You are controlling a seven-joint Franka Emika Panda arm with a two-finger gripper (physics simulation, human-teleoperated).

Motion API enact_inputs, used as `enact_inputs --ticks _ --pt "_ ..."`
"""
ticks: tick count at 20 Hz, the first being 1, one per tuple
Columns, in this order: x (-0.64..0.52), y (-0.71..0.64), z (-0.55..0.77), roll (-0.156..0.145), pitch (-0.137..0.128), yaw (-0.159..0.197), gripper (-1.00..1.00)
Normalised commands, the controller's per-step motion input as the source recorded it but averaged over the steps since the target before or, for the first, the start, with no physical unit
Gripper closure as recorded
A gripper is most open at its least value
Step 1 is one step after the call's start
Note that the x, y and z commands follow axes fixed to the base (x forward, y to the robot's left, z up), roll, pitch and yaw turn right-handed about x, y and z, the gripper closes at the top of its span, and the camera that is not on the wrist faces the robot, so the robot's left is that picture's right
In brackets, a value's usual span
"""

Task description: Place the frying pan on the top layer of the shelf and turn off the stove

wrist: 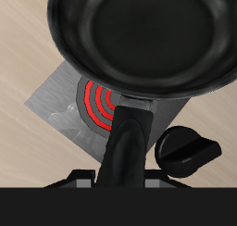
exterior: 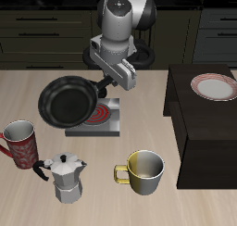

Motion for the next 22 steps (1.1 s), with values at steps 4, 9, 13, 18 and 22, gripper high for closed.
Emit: enact_inputs --ticks 4,9,13,18,22 --pt "-0.01 -0.05 0.16 -0.027 -0.017 0.075 1.00" --pt "0.04 0.00 0.09 -0.011 0.003 0.157 1.00" --pt "0.07 0.02 0.08 0.037 0.019 0.190 1.00" --pt "-0.01 -0.19 0.26 -0.033 -0.024 0.137 1.00" --pt "-0.01 -0.12 0.27 0.006 -0.012 0.205 1.00"
